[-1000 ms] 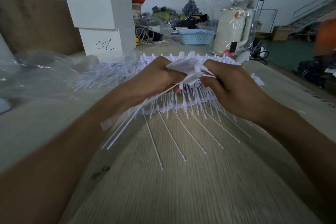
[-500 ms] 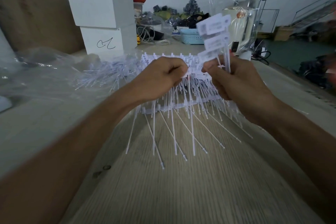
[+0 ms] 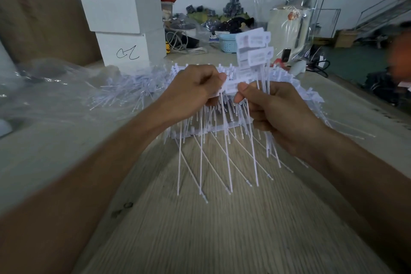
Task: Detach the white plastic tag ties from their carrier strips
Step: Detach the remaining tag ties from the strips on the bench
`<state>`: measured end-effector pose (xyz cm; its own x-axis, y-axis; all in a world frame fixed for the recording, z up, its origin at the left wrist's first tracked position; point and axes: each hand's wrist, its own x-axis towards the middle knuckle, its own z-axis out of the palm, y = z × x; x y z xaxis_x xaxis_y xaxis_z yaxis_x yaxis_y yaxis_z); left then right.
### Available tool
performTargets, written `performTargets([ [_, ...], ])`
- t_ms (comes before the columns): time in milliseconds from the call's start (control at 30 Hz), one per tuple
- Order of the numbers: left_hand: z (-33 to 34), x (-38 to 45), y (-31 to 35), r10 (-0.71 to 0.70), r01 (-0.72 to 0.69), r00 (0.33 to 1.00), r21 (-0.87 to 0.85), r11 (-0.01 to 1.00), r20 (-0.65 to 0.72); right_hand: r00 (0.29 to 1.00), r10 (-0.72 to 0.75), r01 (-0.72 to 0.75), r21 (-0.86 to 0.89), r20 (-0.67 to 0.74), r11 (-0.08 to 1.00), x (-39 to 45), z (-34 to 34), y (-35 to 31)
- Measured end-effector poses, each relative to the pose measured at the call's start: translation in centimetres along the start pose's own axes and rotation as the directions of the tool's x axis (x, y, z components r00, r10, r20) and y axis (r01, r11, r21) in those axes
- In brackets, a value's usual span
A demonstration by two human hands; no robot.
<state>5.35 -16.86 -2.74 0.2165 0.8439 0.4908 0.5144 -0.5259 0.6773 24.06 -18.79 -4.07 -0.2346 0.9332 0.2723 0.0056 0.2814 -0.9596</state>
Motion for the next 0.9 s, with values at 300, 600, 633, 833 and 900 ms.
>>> performTargets([
  [300, -0.1, 0.1, 0.5, -0.122, 0.129, 0.991, -0.188, 0.974, 0.053, 0.937, -0.346, 0.338, -0.361, 0.043, 0.869, -0.6, 0.2, -0.6],
  [600, 0.2, 0.5, 0.1, -0.14, 0.164, 0.984, -0.264, 0.951, 0.106, 0.864, -0.437, 0.492, -0.609, 0.251, 0.622, 0.1, -1.7, -0.7],
  [633, 0.1, 0.6, 0.1, -0.154, 0.173, 0.984, -0.246, 0.954, 0.095, 0.862, -0.436, 0.496, -0.61, 0.259, 0.618, 0.2, -1.9, -0.7],
  [833, -0.4, 0.3, 0.3, -0.059, 0.074, 0.987, -0.1, 0.992, 0.152, 0.828, -0.425, 0.556, -0.634, 0.366, 0.538, 0.8, -2.0, -0.9],
  [900, -0.7, 0.5, 0.5, -0.054, 0.062, 0.977, -0.03, 0.998, 0.209, 0.855, -0.354, 0.518, -0.603, 0.378, 0.607, 0.5, -1.8, -0.8],
])
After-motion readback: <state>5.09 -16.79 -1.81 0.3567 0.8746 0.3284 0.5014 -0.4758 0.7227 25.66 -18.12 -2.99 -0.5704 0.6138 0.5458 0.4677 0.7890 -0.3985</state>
